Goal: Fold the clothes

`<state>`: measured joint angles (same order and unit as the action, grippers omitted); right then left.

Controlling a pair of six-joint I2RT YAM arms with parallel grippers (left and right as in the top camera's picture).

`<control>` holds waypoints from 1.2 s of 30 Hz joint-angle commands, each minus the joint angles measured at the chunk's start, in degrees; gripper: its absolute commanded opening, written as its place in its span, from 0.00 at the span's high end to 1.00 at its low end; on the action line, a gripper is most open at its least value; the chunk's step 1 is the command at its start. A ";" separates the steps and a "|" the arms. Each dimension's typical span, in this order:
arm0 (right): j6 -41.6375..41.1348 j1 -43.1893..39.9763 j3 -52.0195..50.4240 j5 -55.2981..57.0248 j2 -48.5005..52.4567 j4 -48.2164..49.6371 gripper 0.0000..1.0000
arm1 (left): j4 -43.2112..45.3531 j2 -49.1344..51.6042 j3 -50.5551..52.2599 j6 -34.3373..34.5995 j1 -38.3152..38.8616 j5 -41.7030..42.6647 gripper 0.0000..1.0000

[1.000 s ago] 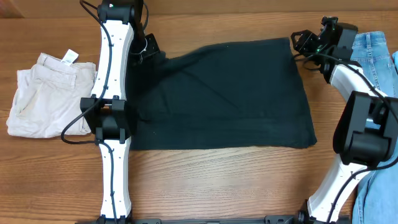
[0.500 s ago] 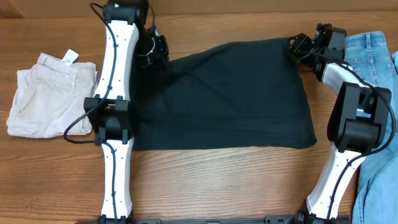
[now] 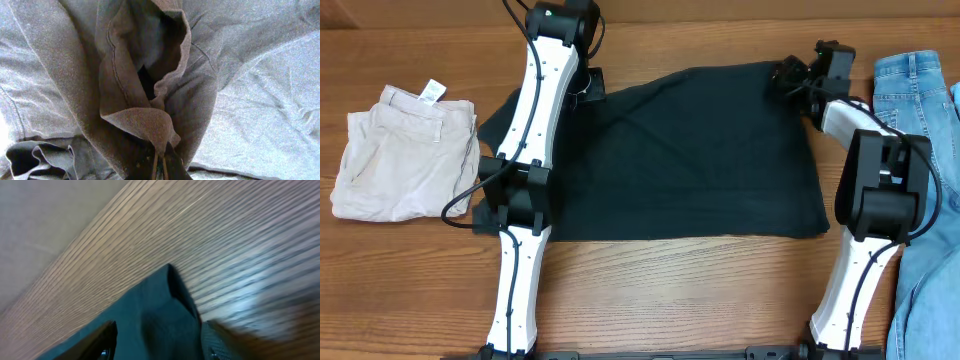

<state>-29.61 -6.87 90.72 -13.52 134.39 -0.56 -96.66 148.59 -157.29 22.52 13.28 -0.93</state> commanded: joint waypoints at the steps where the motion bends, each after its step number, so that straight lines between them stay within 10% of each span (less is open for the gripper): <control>1: -0.87 2.25 0.76 3.28 2.12 0.55 0.47 | -0.17 -2.16 -0.92 0.59 0.24 -0.98 0.96; 7: -0.15 2.29 0.87 5.97 1.66 -2.08 0.96 | -0.17 -2.16 -0.92 -1.79 0.20 -1.05 0.96; 24: 14.03 -3.74 0.87 -4.92 -16.22 -33.57 0.96 | -0.17 -8.20 0.52 -9.73 -6.47 -0.76 0.96; 36: 18.14 -4.09 0.87 -7.93 -17.75 -52.41 0.96 | -0.17 -21.33 24.79 -13.86 -6.56 -4.87 0.96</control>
<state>-12.34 -10.50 91.09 -21.85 118.58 -50.19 -96.62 132.97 -138.21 10.28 6.66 -2.98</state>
